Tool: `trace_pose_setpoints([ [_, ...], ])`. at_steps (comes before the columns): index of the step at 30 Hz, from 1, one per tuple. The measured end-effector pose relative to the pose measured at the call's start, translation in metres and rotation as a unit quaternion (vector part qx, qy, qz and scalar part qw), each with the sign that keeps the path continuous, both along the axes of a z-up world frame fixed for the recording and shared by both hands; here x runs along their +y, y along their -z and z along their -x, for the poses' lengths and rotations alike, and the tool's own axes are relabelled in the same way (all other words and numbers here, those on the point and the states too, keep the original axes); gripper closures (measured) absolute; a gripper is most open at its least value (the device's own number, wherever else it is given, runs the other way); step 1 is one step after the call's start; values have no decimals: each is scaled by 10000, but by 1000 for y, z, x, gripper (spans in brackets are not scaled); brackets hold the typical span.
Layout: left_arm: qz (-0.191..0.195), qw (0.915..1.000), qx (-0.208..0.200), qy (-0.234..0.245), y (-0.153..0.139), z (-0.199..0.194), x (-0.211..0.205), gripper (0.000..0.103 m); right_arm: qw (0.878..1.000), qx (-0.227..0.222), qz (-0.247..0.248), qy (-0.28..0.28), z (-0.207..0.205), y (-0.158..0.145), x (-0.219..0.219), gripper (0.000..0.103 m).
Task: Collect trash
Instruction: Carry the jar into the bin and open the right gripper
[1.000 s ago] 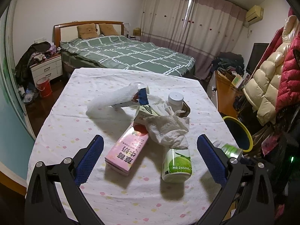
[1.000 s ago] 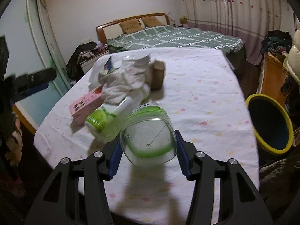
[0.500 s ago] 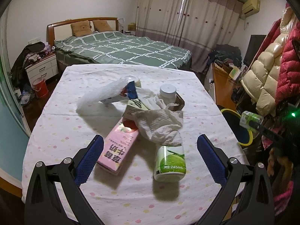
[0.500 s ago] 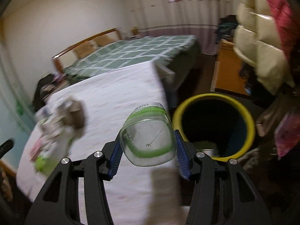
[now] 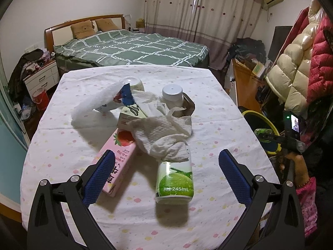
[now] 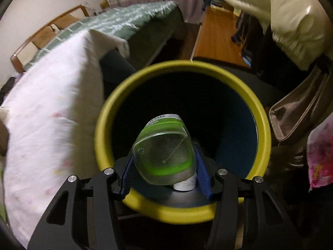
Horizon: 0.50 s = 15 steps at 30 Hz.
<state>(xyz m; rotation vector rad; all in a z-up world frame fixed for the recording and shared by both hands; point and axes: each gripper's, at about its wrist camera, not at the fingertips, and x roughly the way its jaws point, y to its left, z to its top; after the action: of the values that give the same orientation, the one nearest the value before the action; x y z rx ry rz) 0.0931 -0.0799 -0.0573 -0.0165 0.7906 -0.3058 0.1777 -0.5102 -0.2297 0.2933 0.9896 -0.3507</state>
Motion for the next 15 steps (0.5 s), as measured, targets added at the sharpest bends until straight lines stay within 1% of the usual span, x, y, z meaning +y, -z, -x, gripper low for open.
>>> trace_pose_setpoints([
  [5,-73,9999,88,90,4,-4,-11,5,9996,261,34,107,-8,17,-11,53],
  [8,-106,9997,136,157,8,-7,-16,5,9993,357,67,123,-12,21,-12,53],
  [11,-141,9995,176,213,11,-8,-21,5,9991,394,22,129,-12,25,-16,53],
  [15,-150,9994,195,239,12,-9,-22,5,9993,354,38,133,-12,22,-14,53],
])
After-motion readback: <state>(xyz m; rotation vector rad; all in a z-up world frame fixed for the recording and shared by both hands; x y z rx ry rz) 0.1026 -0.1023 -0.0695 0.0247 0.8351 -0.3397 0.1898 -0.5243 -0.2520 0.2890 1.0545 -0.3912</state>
